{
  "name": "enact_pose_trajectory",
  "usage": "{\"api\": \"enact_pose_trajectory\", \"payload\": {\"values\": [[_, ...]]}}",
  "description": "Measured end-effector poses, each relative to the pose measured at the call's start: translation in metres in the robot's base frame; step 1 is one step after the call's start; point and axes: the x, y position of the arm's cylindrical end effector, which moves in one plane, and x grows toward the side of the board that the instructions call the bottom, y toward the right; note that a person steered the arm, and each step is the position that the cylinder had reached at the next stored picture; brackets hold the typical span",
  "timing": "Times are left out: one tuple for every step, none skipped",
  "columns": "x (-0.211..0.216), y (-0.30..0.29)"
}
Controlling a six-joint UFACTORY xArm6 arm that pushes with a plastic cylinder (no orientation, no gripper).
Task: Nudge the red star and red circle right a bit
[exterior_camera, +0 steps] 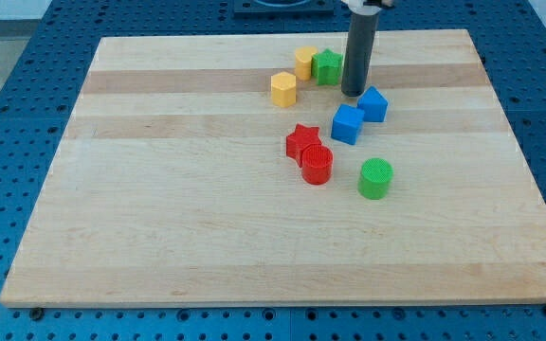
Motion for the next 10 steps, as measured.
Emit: {"api": "enact_pose_trajectory", "payload": {"values": [[-0.012, -0.014], [0.012, -0.046], [0.046, -0.083], [0.067, -0.135], [0.09, -0.15], [0.115, -0.15], [0.121, -0.146], [0.121, -0.137], [0.116, -0.131], [0.117, -0.115]]}}
